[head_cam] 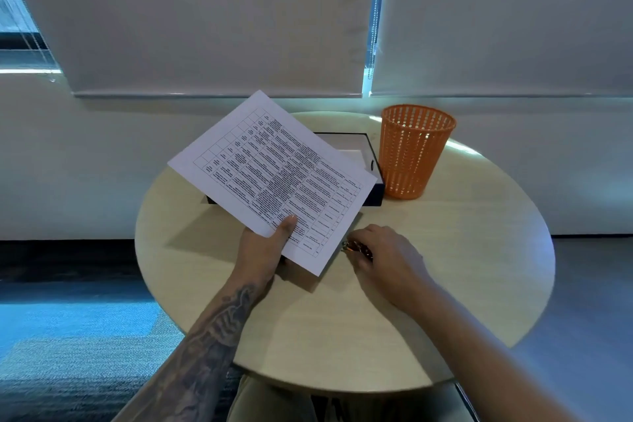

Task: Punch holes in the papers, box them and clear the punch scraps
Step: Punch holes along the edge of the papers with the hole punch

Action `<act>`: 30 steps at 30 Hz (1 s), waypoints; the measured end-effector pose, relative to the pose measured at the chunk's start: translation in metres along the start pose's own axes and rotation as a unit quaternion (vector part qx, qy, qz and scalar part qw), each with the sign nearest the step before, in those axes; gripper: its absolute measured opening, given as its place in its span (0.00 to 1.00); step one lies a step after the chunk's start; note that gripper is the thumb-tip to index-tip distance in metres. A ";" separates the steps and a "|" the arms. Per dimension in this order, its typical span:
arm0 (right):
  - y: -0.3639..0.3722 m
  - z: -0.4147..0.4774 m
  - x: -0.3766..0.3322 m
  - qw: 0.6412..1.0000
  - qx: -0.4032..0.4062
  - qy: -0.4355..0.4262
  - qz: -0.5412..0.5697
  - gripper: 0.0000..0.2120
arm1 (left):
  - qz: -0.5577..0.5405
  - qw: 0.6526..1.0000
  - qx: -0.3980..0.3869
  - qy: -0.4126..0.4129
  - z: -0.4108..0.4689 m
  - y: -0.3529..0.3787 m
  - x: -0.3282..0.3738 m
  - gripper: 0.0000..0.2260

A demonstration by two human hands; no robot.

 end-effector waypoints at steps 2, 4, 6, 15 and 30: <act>0.001 0.000 0.001 1.000 -0.012 0.002 -0.005 0.15 | -0.003 1.000 0.005 0.003 0.001 -0.002 0.001 0.10; -0.002 -0.004 0.014 0.999 -0.007 0.020 -0.026 0.21 | 0.001 1.000 0.010 -0.001 0.001 -0.005 0.000 0.10; -0.007 -0.012 0.031 0.998 0.016 0.049 -0.045 0.24 | 0.012 1.000 0.013 0.000 0.002 -0.006 -0.001 0.09; -0.016 -0.026 0.045 0.994 0.072 0.072 0.034 0.17 | 0.031 0.999 0.039 0.022 0.001 -0.014 0.002 0.16; 0.017 -0.037 -0.008 0.655 -0.318 0.181 0.661 0.34 | -0.012 0.998 0.049 0.032 0.005 -0.019 0.002 0.12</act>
Point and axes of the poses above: each hand's wrist, its own z-axis towards the middle knuckle, its own y-axis out of the palm, x = y × z, the point moved 8 cm from there along z, towards the middle knuckle, and after that the axes turned 6 degrees about y, right-handed, at the moved point
